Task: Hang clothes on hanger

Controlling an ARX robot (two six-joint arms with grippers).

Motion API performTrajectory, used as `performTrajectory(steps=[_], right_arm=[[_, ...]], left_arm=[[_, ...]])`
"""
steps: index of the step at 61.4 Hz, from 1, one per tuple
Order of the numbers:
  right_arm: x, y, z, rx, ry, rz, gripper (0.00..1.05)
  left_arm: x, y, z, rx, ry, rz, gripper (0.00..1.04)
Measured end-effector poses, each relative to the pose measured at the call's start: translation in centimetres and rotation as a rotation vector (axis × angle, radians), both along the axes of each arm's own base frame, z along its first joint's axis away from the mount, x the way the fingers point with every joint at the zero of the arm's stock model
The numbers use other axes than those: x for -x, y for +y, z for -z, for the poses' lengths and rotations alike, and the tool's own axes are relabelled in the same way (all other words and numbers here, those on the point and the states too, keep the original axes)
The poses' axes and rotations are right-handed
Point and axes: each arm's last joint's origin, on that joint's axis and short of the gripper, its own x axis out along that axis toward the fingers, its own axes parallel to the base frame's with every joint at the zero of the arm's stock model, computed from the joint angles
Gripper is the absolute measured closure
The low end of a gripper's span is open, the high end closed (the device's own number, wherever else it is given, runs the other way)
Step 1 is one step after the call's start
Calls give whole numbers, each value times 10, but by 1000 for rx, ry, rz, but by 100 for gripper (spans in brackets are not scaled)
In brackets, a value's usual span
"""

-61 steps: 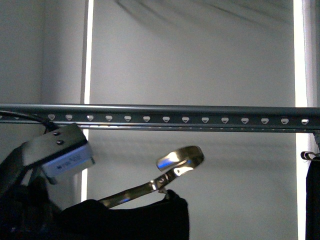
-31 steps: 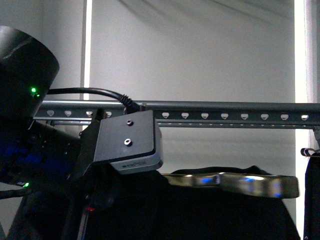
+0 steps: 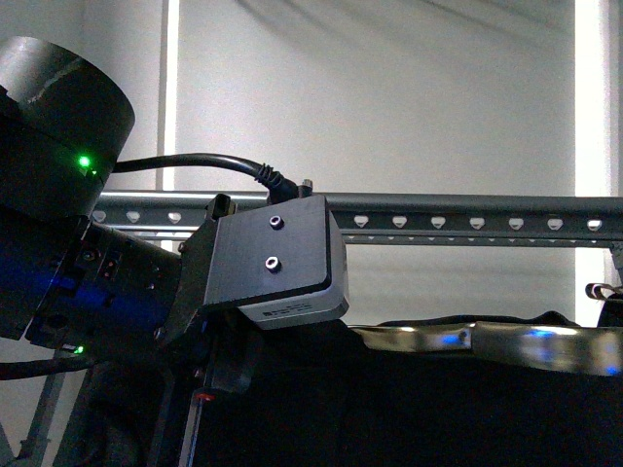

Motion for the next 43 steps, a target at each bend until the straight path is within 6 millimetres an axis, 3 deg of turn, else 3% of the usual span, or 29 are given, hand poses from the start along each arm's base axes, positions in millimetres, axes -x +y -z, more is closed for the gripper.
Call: performTrajectory(steps=[9,17,25,29,37,43], right_arm=[[0,0,0,0,0,0,7],[-3,-4,-4,68,299,-371,7],[-20,-17,-24,96,262,-608,7],[-30,-21,-41,206,179,-636,7],[-63,-26,-91,600,-44,-632,7],[-90,-23,-112,892,-195,-649,7]], left_arm=[[0,0,0,0,0,0,100],[0,0,0,-2,-2,-4,100],[0,0,0,-2,-3,2,100],[-1,1,1,-4,-1,-6,100],[-1,1,1,-7,-4,-7,100],[-1,0,1,-7,-3,-5,100]])
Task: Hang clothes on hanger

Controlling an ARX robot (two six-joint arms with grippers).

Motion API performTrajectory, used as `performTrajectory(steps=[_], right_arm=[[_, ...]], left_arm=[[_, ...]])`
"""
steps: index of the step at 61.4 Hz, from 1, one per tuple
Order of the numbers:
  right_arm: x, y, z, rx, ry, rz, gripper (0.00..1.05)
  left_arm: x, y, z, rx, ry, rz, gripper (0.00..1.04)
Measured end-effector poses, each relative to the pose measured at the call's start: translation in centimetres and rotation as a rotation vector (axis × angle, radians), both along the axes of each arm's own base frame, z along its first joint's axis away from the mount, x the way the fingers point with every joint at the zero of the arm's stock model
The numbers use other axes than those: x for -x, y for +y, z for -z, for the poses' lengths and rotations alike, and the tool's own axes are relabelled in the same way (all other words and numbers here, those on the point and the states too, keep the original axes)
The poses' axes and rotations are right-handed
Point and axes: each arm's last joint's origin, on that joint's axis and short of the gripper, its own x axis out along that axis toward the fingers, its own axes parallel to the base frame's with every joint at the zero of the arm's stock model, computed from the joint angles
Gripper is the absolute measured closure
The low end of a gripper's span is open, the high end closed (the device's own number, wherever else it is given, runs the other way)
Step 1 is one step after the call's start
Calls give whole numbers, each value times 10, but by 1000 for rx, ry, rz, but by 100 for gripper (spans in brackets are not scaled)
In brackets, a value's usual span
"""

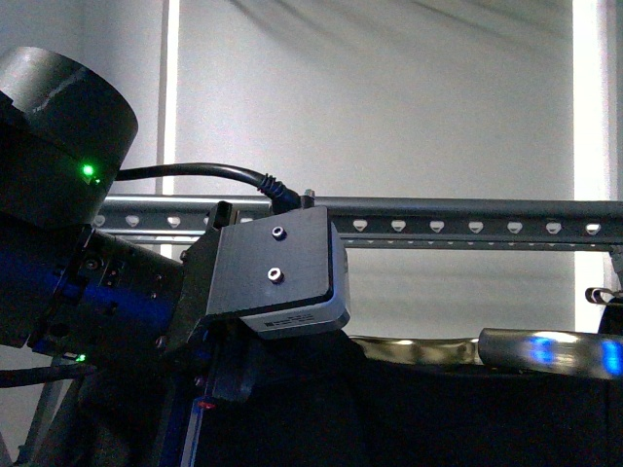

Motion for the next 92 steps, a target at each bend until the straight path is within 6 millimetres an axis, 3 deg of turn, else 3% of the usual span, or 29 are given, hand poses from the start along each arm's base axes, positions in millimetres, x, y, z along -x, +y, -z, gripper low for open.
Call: performTrajectory(steps=[7,16,28,47,66,70,83,92], right_arm=[[-32,0,-5,221,-110,-124,7],[-71,-3,2,369,-132,-145,7],[-104,-3,2,392,-111,-135,7],[-139,3,-10,346,-49,-126,8],[-174,13,-8,309,8,-89,59],[-178,15,-6,302,22,-83,58],[-183,18,-2,294,32,-78,88],[-182,18,-1,318,1,-84,97]], left_arm=[[0,0,0,0,0,0,100],[0,0,0,0,0,0,100],[0,0,0,0,0,0,100],[0,0,0,0,0,0,100],[0,0,0,0,0,-1,100],[0,0,0,-1,0,-1,100],[0,0,0,0,-1,-2,100],[-1,1,-4,4,-15,-4,100]])
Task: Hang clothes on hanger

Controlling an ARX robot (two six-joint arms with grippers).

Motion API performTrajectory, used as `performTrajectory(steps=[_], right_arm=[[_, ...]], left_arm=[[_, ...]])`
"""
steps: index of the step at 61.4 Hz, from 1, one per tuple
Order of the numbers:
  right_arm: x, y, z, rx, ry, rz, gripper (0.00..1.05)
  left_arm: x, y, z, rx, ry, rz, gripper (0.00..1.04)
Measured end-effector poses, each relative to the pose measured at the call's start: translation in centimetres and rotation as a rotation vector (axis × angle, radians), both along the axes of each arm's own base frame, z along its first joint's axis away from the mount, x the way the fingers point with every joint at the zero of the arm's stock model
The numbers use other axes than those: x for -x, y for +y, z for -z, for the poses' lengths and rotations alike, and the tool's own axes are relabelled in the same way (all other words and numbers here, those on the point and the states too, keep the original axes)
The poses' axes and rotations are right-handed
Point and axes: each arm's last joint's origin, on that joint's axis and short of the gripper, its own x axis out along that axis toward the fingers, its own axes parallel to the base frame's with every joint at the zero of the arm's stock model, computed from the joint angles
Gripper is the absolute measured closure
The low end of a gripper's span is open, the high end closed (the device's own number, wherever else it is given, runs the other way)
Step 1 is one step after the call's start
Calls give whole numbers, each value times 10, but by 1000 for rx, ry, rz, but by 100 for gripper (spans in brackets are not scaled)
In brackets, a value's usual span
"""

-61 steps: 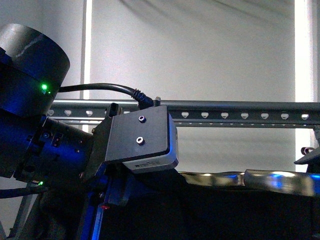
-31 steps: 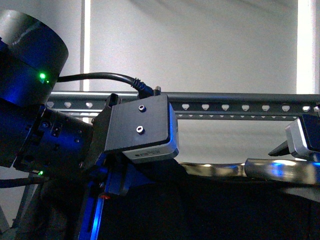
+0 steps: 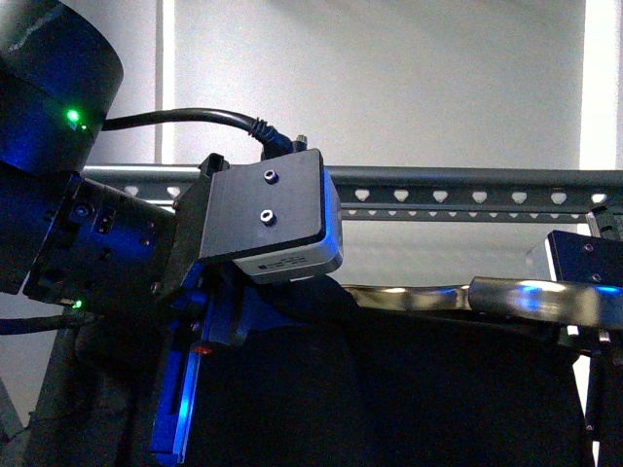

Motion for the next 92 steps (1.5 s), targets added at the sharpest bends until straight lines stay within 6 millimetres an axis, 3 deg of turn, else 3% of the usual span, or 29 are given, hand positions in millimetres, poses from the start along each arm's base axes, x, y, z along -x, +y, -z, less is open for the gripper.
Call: performTrajectory(steps=[10,17,31,48,61,64,67,70,78,85,92], right_arm=[[12,-7,3,-19,7,-15,99],[27,-16,-3,-58,25,-31,99],[45,-34,-7,-83,94,-14,100],[66,-63,22,70,323,110,101],[78,-75,31,22,446,127,101],[81,-77,31,-19,481,127,101],[86,-79,28,-84,531,128,101],[94,-81,24,-150,573,124,101],[106,-87,13,-291,639,125,101],[111,-91,5,-396,653,134,101],[113,-91,-7,-528,684,150,101]], left_arm=[[0,0,0,-3,-7,3,99],[0,0,-2,0,-13,10,77],[0,-1,-2,2,-15,19,48],[0,-1,-2,2,-15,18,6],[-1,-2,-1,27,-26,-14,7],[-4,0,1,152,-54,-120,7],[-9,8,0,405,-84,-254,7],[-13,24,-15,751,-68,-352,7],[-14,64,-49,1267,-15,-504,7],[-10,96,-64,1568,-5,-656,7],[-11,111,-64,1651,16,-774,7]])
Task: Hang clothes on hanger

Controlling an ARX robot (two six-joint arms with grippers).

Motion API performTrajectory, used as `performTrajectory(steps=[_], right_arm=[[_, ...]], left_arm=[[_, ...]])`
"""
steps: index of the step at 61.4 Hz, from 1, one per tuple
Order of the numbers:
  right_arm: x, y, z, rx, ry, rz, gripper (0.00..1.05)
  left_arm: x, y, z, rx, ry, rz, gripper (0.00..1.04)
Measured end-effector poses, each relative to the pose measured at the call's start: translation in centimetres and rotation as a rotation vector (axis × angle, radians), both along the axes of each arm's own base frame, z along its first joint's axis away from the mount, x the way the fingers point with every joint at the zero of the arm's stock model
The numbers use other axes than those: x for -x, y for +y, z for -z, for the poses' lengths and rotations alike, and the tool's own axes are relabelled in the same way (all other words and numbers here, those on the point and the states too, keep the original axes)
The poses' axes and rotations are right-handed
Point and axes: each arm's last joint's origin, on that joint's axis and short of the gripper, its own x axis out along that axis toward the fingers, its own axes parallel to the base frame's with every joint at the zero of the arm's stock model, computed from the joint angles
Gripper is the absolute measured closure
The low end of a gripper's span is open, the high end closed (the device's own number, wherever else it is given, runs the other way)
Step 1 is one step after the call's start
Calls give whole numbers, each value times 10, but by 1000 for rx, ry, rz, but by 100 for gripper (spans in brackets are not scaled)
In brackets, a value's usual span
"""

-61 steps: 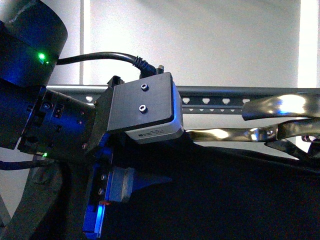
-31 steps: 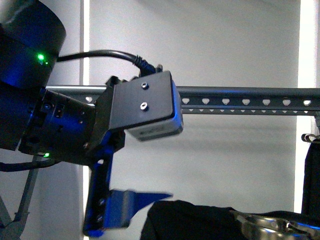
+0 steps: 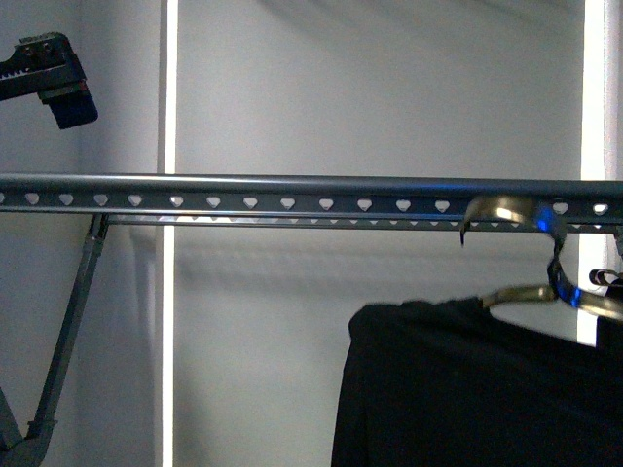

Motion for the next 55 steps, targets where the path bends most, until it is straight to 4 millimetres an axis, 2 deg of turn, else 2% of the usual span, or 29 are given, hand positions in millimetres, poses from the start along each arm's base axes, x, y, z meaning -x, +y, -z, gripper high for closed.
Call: performTrajectory(steps=[15,20,26,33,38,45,55], right_arm=[[0,6,-32,-244,105,130,101],[-2,7,-39,-322,170,194,101],[-7,10,-41,-405,276,268,101],[-18,16,-42,-509,376,364,101],[-30,19,-45,-586,402,392,101],[-46,20,-49,-673,427,431,101],[-74,23,-59,-786,464,502,101]], left_arm=[[4,-21,1,-43,51,133,9],[20,-26,5,-131,241,156,21],[55,-29,25,-204,383,151,37],[99,-22,55,-237,359,147,64],[115,-15,86,-243,380,140,84],[128,-11,113,-248,405,144,102],[149,-2,138,-257,395,166,101]])
